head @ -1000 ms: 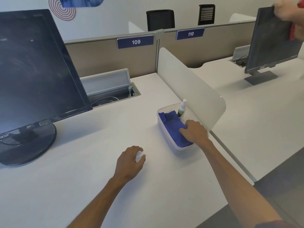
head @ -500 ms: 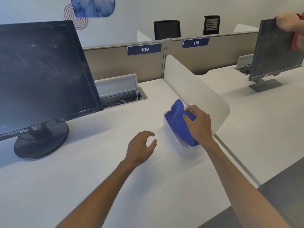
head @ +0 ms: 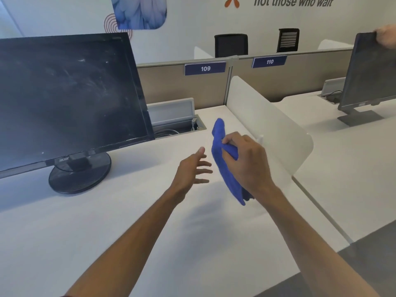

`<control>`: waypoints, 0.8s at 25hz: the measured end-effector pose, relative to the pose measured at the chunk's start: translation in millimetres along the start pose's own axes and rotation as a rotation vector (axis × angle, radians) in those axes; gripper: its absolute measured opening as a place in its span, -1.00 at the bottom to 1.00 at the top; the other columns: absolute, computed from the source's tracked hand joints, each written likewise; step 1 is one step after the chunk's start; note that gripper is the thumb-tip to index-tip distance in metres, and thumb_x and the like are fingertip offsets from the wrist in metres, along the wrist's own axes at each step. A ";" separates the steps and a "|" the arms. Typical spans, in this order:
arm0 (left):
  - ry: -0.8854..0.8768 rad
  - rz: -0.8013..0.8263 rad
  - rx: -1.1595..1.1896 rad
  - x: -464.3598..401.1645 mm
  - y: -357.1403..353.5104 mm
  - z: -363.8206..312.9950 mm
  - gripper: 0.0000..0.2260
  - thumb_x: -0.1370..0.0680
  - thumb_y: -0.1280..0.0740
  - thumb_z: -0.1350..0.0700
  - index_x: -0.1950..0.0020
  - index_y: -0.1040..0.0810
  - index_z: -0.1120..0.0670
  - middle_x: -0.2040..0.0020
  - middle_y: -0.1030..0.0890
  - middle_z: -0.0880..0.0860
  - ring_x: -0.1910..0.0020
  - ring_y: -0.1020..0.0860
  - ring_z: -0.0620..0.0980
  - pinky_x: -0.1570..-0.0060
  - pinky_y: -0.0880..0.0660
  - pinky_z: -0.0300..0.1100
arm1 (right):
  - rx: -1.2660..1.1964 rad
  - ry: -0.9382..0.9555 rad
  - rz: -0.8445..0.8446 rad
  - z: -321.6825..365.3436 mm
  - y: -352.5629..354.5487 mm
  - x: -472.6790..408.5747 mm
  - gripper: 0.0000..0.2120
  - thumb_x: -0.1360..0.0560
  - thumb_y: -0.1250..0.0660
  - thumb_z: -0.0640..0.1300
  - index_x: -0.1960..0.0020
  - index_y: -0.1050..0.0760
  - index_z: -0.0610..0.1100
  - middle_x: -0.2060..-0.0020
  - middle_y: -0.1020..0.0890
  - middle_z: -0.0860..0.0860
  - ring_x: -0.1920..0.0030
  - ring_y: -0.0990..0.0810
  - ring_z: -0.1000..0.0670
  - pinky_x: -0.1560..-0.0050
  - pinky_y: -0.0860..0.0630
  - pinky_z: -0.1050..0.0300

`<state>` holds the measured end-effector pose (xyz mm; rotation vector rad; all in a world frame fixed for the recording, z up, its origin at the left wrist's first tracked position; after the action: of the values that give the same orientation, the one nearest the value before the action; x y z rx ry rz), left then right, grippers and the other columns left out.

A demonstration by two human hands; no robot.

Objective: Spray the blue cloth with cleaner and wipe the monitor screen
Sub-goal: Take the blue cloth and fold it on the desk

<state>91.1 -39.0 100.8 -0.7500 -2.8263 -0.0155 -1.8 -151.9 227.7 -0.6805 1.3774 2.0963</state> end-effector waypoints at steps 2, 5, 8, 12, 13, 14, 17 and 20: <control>0.122 0.079 0.117 1.1 0.1 -2.3 -0.39 -0.40 -0.27 -0.40 -0.23 -0.55 0.02 -0.10 -0.66 0.11 -0.04 -0.66 0.10 0.07 -0.63 0.02 | -0.007 0.019 0.048 19.9 -21.3 17.7 -0.79 -0.39 -0.44 -0.30 0.00 -0.54 -0.15 0.25 -0.61 -0.06 0.28 -0.57 -0.06 0.31 -0.51 0.10; 0.167 0.088 0.061 4.1 12.5 -0.6 -0.48 -0.39 -0.43 -0.22 -0.17 -0.58 0.13 -0.04 -0.67 0.17 0.02 -0.66 0.08 0.10 -0.61 -0.06 | -0.019 0.030 0.078 47.9 -50.0 44.5 -0.73 -0.29 -0.51 -0.33 0.06 -0.54 -0.16 0.33 -0.56 -0.04 0.37 -0.53 -0.07 0.38 -0.41 0.19; 0.146 0.036 0.009 10.0 32.6 5.6 -0.80 -0.48 -0.38 0.16 -0.08 -0.55 0.16 0.12 -0.65 0.11 0.18 -0.63 0.02 0.20 -0.56 -0.13 | -0.122 0.009 0.162 69.2 -74.2 67.0 -0.76 -0.37 -0.52 -0.14 0.01 -0.54 -0.11 0.29 -0.60 0.02 0.33 -0.55 0.01 0.35 -0.43 0.23; 0.080 0.038 -0.037 25.0 56.3 6.9 -0.86 -0.49 -0.28 0.29 0.01 -0.55 0.14 0.15 -0.63 0.12 0.21 -0.60 0.03 0.14 -0.56 -0.07 | -0.641 -0.402 0.192 41.6 -88.1 77.8 -0.80 -0.47 -0.40 0.06 0.05 -0.57 -0.07 0.18 -0.68 0.12 0.10 -0.64 0.10 0.10 -0.50 0.23; 0.070 0.049 -0.046 30.1 60.8 5.9 -0.83 -0.49 -0.28 0.29 -0.04 -0.57 0.13 0.09 -0.66 0.14 0.15 -0.62 0.06 0.06 -0.57 -0.02 | -0.700 -0.527 0.109 21.1 -90.7 77.9 -0.84 -0.48 -0.38 0.01 0.08 -0.57 -0.08 0.18 -0.68 0.13 0.09 -0.64 0.11 0.08 -0.51 0.16; 0.059 0.059 -0.060 35.5 65.1 3.6 -0.79 -0.50 -0.27 0.29 -0.08 -0.58 0.11 0.02 -0.68 0.14 0.10 -0.64 0.08 -0.01 -0.58 0.00 | -0.709 -0.613 0.051 1.2 -95.6 77.0 -0.88 -0.49 -0.37 -0.04 0.06 -0.57 -0.09 0.16 -0.68 0.14 0.05 -0.63 0.13 0.07 -0.51 0.10; 0.036 0.110 -0.079 49.7 76.1 -3.3 -0.76 -0.53 -0.26 0.29 -0.07 -0.61 0.03 0.00 -0.69 0.10 0.09 -0.65 0.05 0.02 -0.60 -0.06 | -0.705 -0.644 0.238 -24.8 -129.2 68.5 -0.66 -0.45 -0.36 -0.07 -0.22 -0.51 0.05 -0.22 -0.54 0.21 -0.22 -0.46 0.23 -0.12 -0.40 0.17; 0.030 0.162 -0.055 61.1 85.8 -6.7 -0.74 -0.54 -0.24 0.31 -0.10 -0.60 0.04 0.02 -0.69 0.04 0.11 -0.65 0.00 0.10 -0.59 -0.15 | -1.086 -0.690 0.555 -3.9 -169.8 66.0 -0.65 -0.40 -0.22 -0.05 -0.15 -0.58 0.11 -0.32 -0.49 0.11 -0.27 -0.45 0.16 -0.20 -0.34 0.26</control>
<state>83.0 65.1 116.3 -0.9800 -2.7377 -0.0788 64.9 -88.2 70.6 0.1532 -0.0569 3.0522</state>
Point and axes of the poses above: each hand's wrist, its own x-axis away from the middle knuckle, its own y-axis out of the back of the hand, z = x × y, the point moved 9 cm from there along -x, towards the middle knuckle
